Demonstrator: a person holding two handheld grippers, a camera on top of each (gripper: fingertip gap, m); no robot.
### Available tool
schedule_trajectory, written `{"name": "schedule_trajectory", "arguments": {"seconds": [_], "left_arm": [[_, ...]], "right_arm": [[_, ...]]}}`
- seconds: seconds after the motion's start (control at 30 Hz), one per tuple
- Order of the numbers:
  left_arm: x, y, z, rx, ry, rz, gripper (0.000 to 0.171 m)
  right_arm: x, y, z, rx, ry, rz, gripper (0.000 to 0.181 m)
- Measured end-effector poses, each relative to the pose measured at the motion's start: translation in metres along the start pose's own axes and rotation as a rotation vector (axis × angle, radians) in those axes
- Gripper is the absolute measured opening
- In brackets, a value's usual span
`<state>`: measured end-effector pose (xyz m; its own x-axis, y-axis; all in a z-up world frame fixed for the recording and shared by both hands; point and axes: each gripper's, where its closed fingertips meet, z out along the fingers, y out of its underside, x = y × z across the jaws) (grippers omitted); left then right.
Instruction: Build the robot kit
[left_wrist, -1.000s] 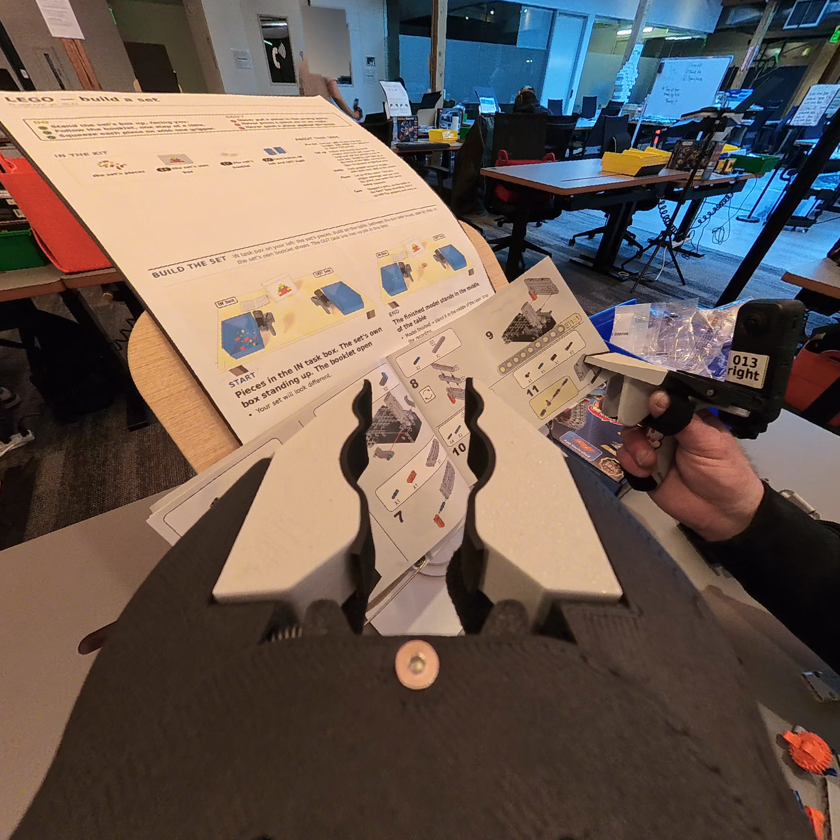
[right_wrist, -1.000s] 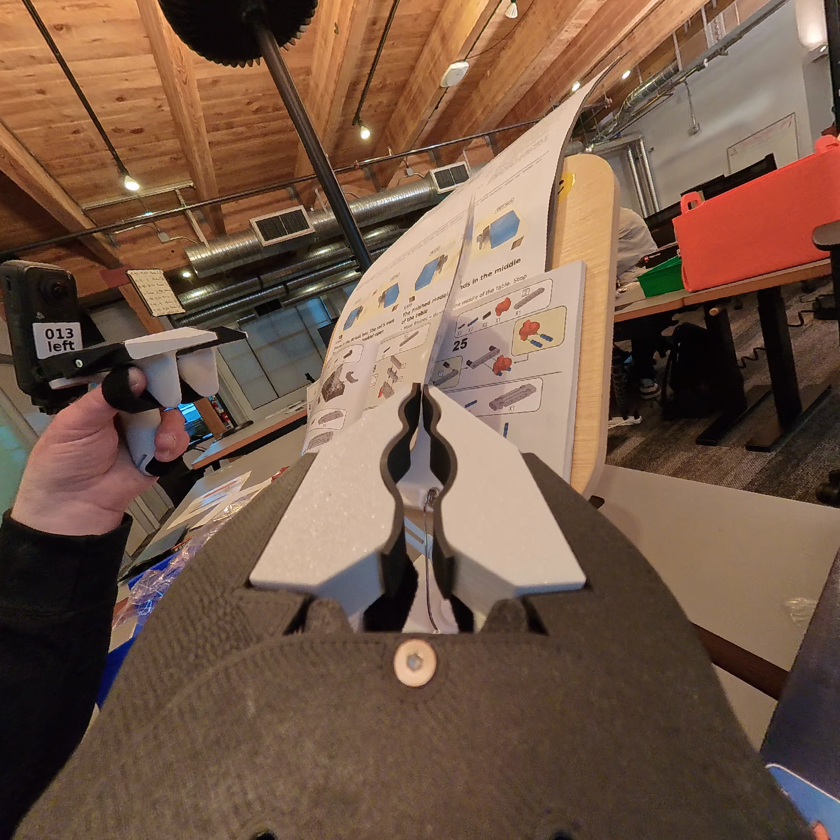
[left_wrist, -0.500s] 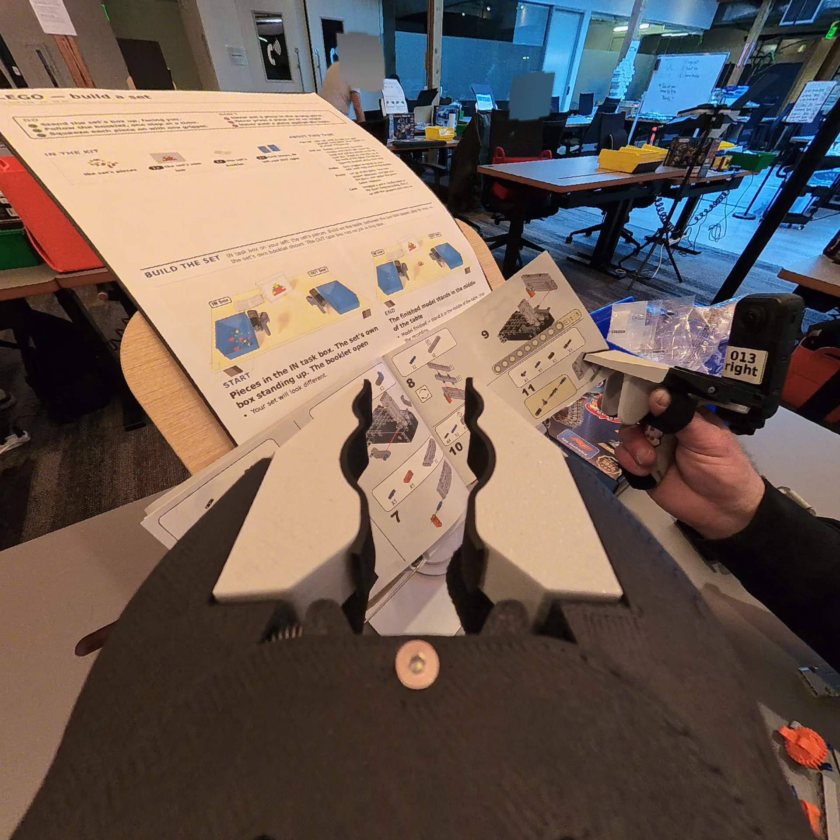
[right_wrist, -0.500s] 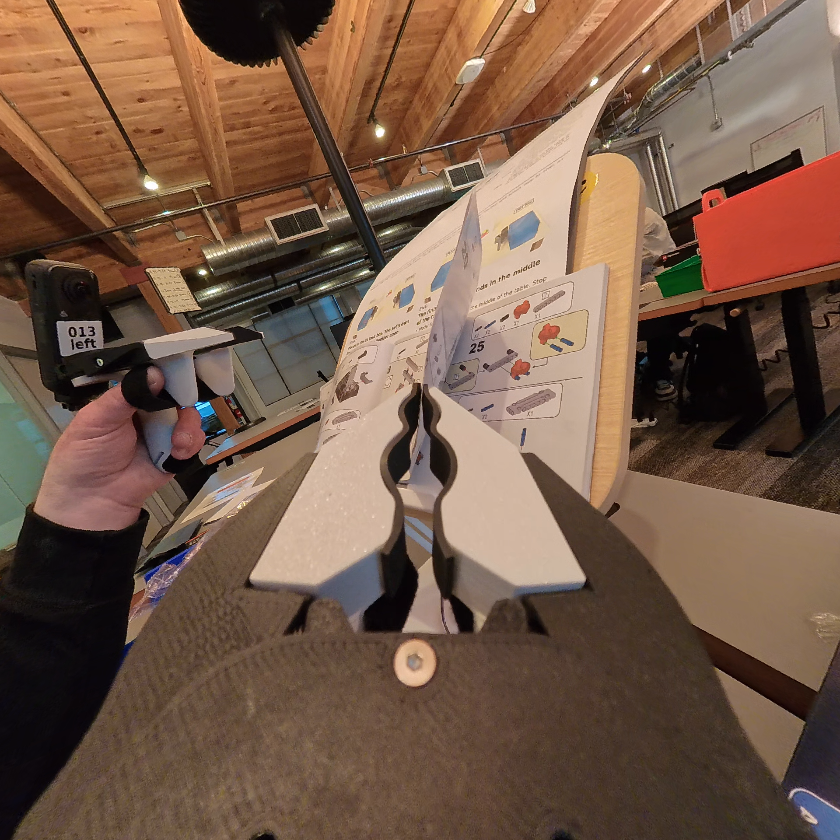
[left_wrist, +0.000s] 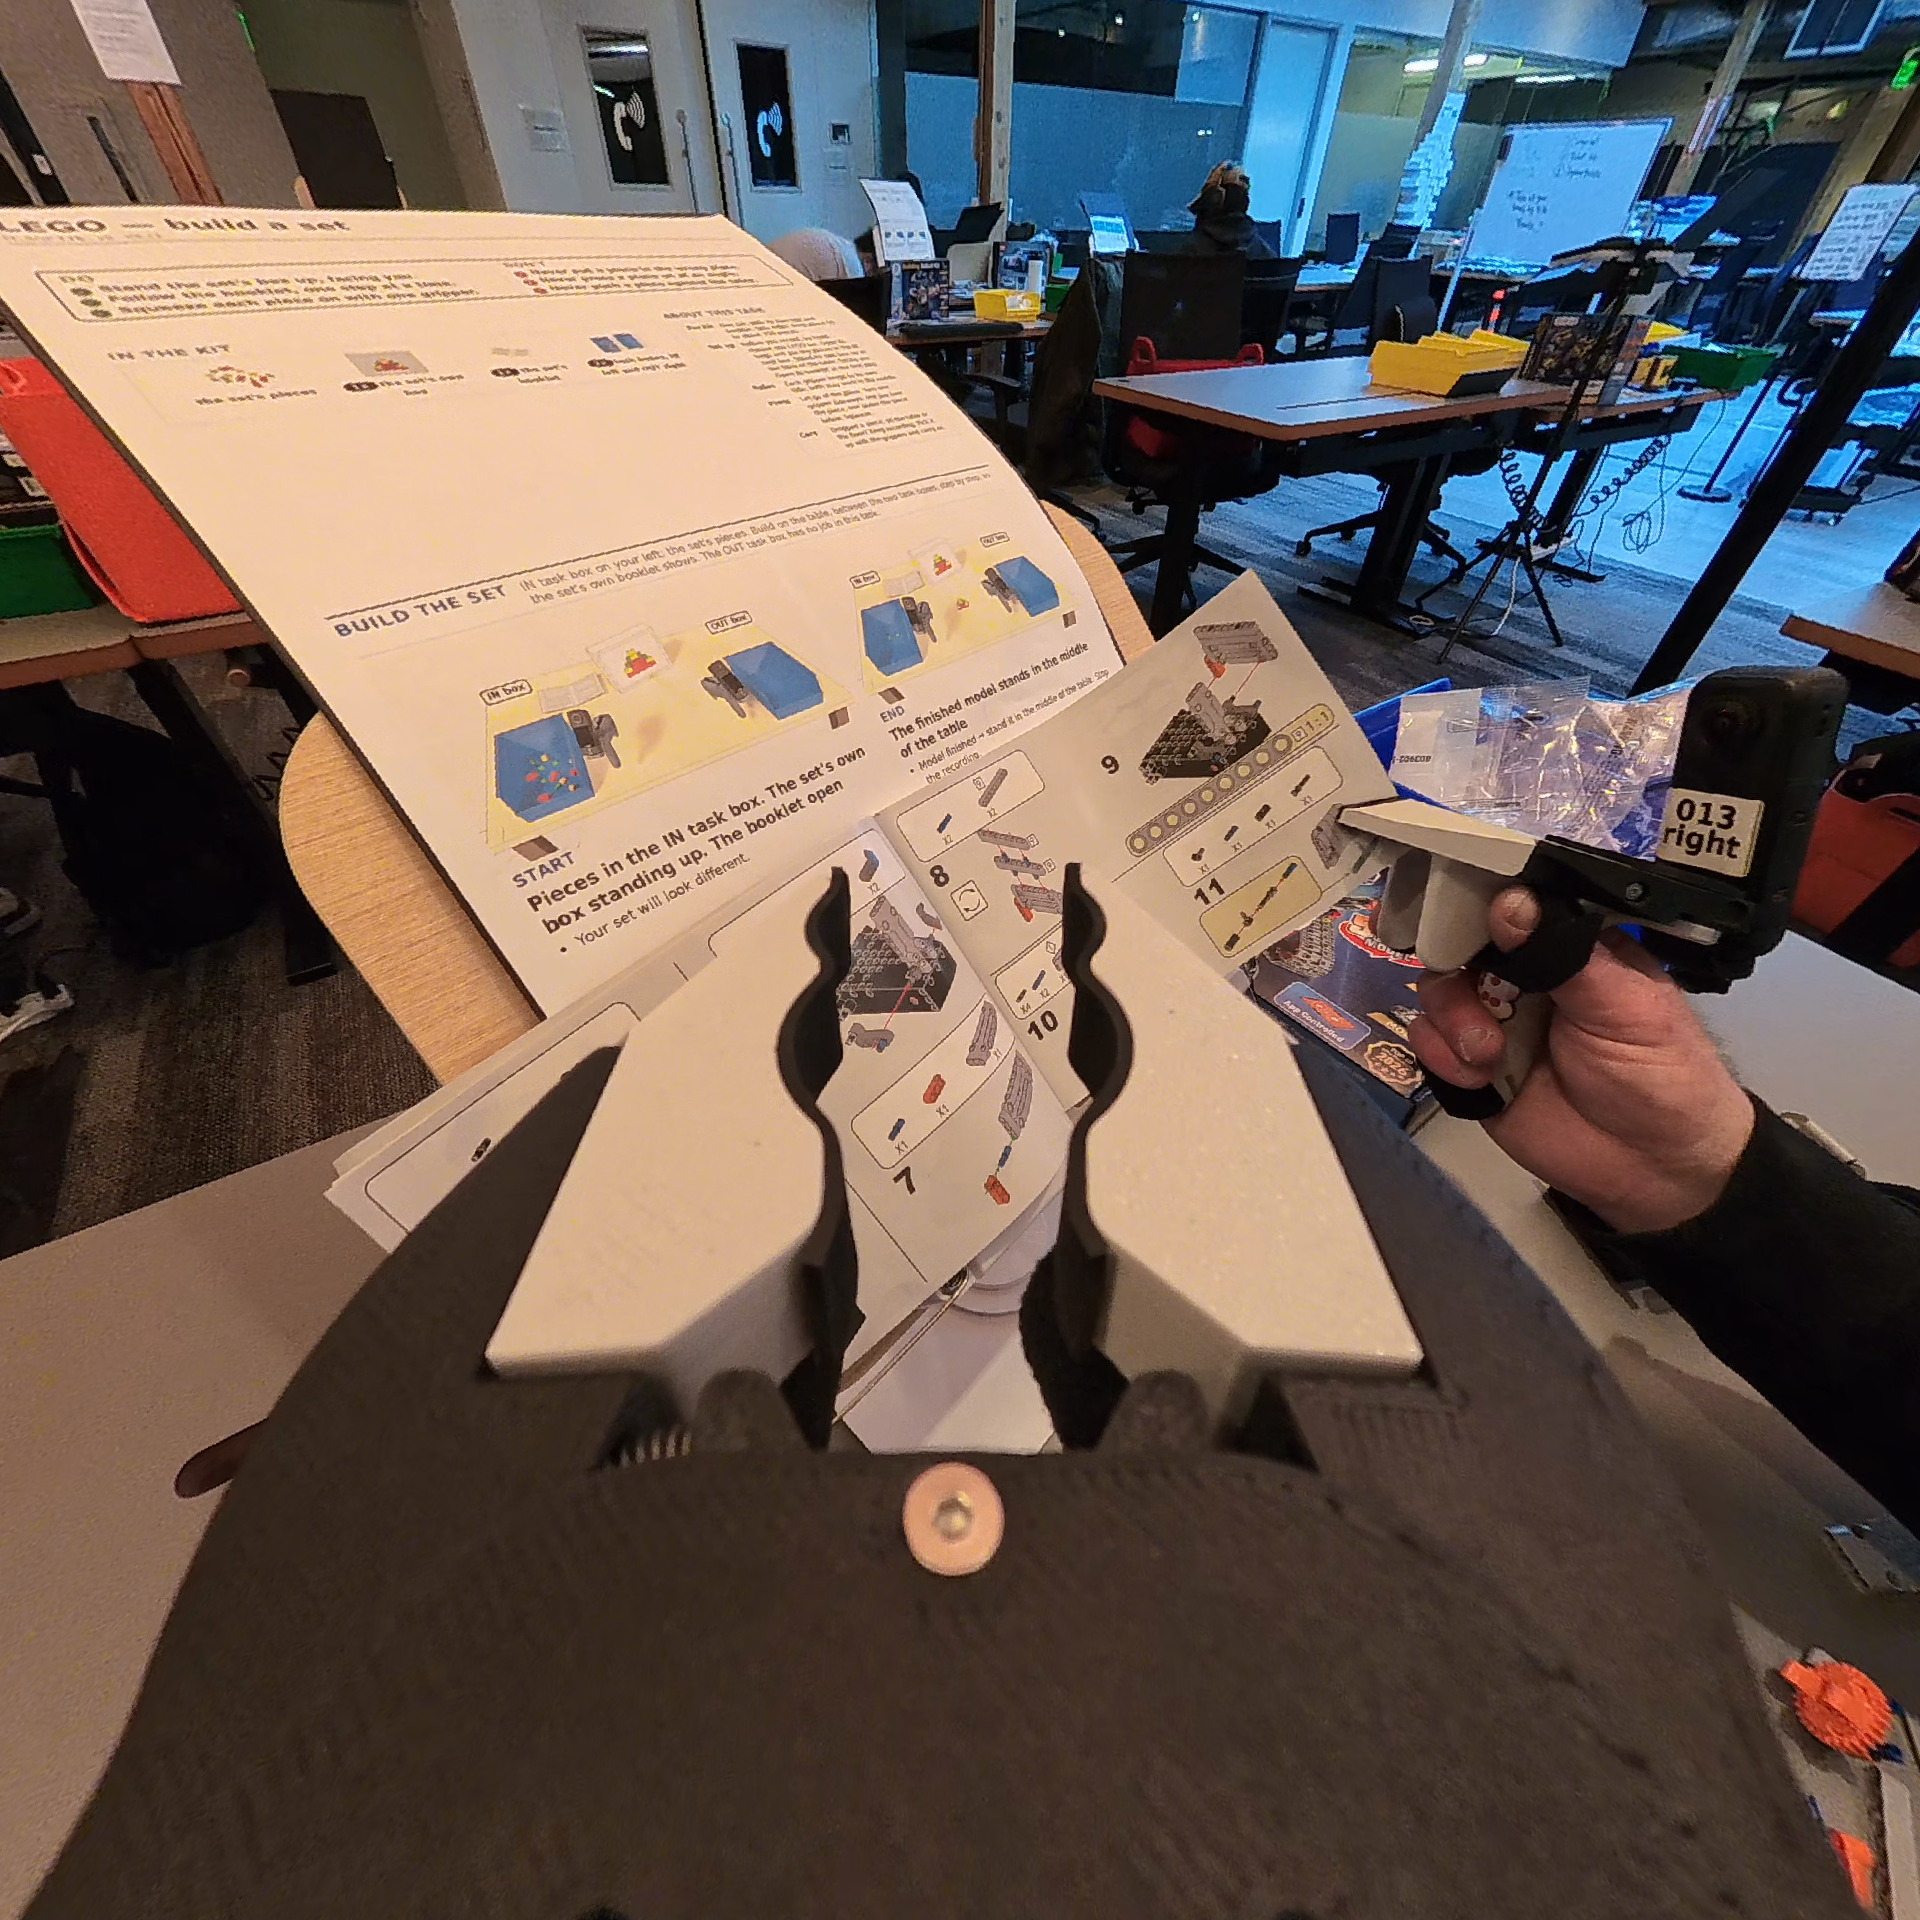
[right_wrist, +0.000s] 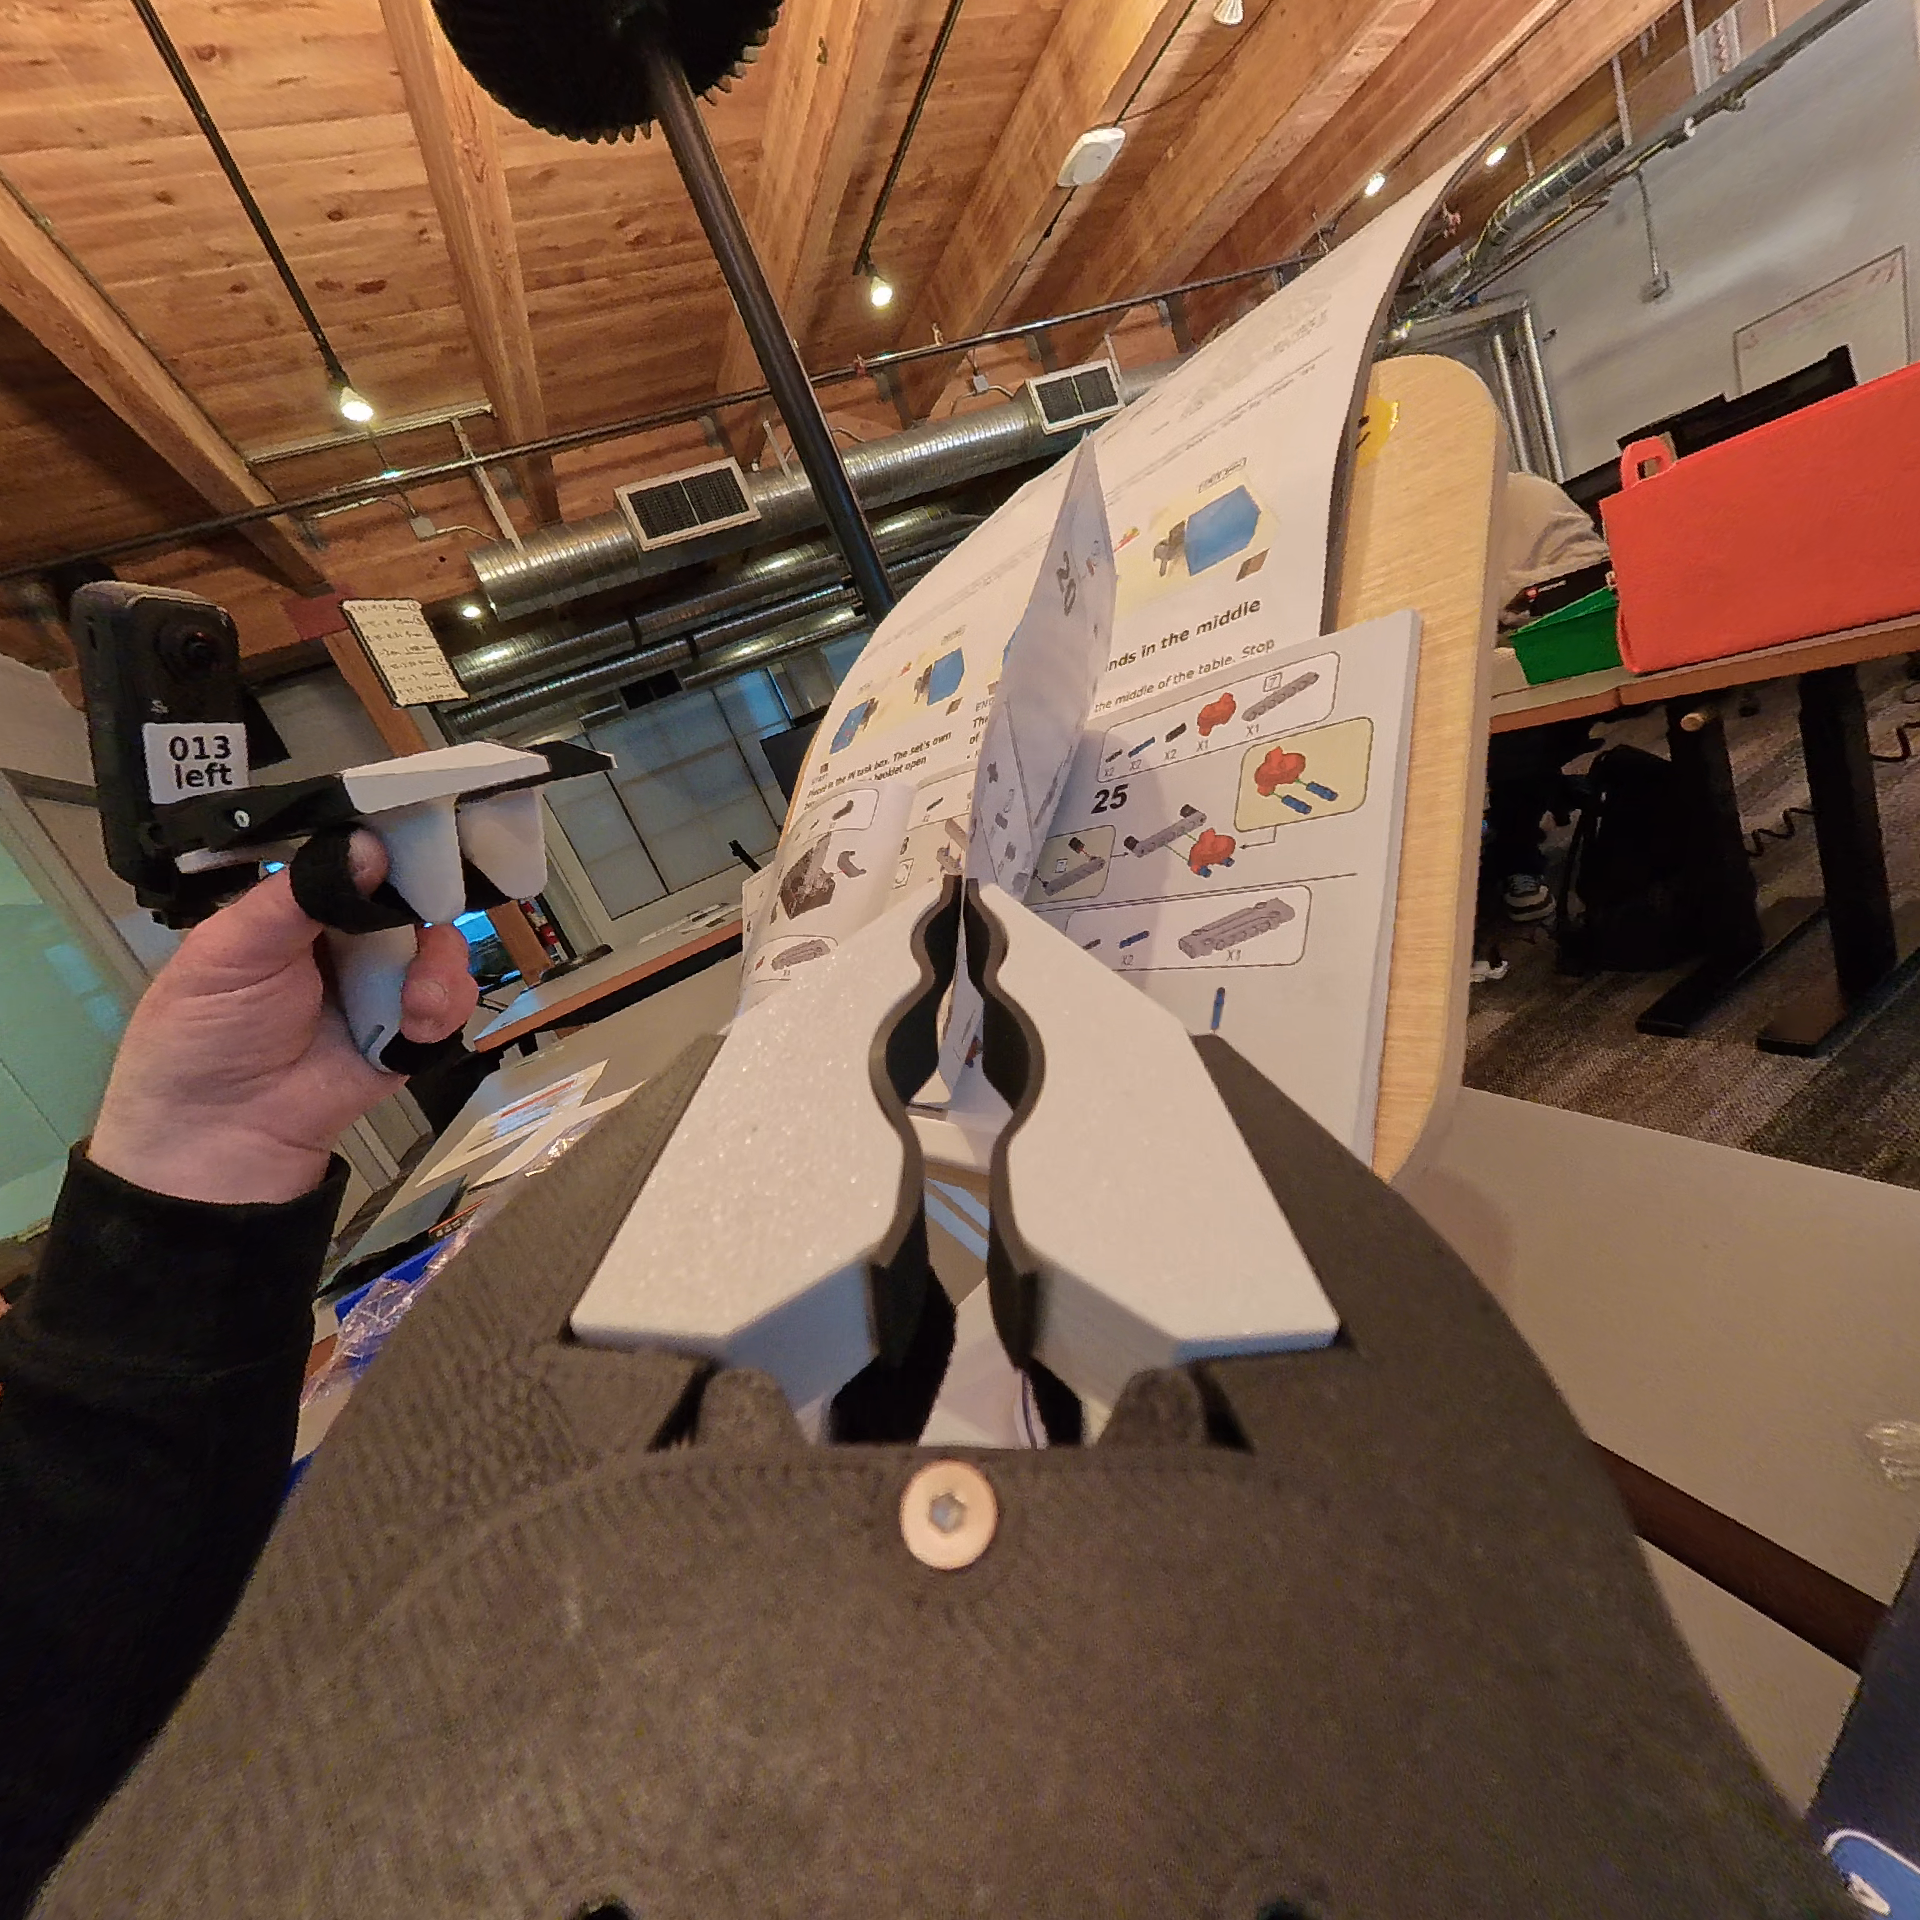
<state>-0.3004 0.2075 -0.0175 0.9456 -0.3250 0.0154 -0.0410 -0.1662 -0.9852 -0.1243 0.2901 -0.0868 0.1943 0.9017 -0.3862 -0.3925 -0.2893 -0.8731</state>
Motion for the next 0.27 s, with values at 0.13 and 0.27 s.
{"name": "schedule_trajectory", "arguments": {"seconds": [0.13,0.27], "left_arm": [[0.001,0.000,0.001,-0.002,0.003,0.000,0.038],[0.002,0.001,0.002,-0.001,0.014,-0.007,0.038]], "right_arm": [[-0.007,0.001,0.003,-0.012,-0.022,-0.014,0.000],[-0.018,0.002,0.007,-0.030,-0.054,-0.040,0.000]]}}
